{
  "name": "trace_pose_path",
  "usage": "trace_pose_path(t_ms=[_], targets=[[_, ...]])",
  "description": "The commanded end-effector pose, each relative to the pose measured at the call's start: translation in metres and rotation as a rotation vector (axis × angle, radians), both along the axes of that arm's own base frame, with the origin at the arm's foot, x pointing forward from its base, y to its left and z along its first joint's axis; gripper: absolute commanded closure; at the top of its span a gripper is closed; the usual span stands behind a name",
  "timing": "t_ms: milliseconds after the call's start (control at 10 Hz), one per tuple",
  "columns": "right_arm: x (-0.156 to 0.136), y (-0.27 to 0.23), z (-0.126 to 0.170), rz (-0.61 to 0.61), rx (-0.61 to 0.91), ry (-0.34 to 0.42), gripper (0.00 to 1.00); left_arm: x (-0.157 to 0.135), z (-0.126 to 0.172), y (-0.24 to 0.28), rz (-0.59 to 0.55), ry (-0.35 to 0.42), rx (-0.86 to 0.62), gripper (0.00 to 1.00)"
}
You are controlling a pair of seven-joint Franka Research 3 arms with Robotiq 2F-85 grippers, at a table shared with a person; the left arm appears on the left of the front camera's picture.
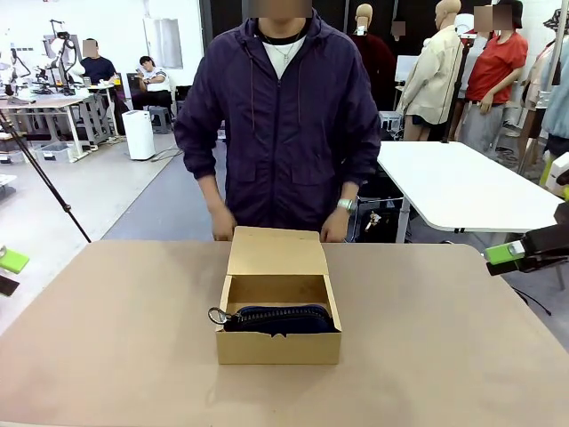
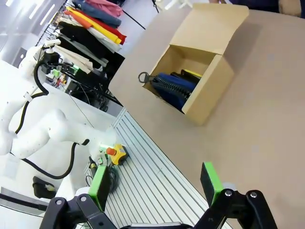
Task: Pack the items into the box.
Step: Close the Mailer Box.
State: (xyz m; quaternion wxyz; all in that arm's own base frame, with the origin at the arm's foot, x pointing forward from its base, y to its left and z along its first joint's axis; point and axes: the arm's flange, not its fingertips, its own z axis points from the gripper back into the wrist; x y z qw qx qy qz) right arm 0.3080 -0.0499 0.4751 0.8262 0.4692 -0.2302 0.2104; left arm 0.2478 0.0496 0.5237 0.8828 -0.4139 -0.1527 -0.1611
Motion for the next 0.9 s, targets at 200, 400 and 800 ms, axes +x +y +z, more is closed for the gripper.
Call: trace_pose_path(t_ms=[200,400,800], targets=[[-0.0025,-0.0016,0.0026,-0.002,0.019,-0.001,0.0,-0.0013,-0.0017,0.0021,-0.009,-0.012,0.003,0.0],[-0.0025,-0.0016,0.0026,-0.002,0.019,-0.001,0.0,-0.0013,-0.0017,0.0021,-0.009,-0.012,0.003,0.0],[-0.0025,-0.0016,0.0026,-0.002,0.019,-0.001,0.0,-0.0013,-0.0017,0.0021,-0.009,-0.012,0.003,0.0]])
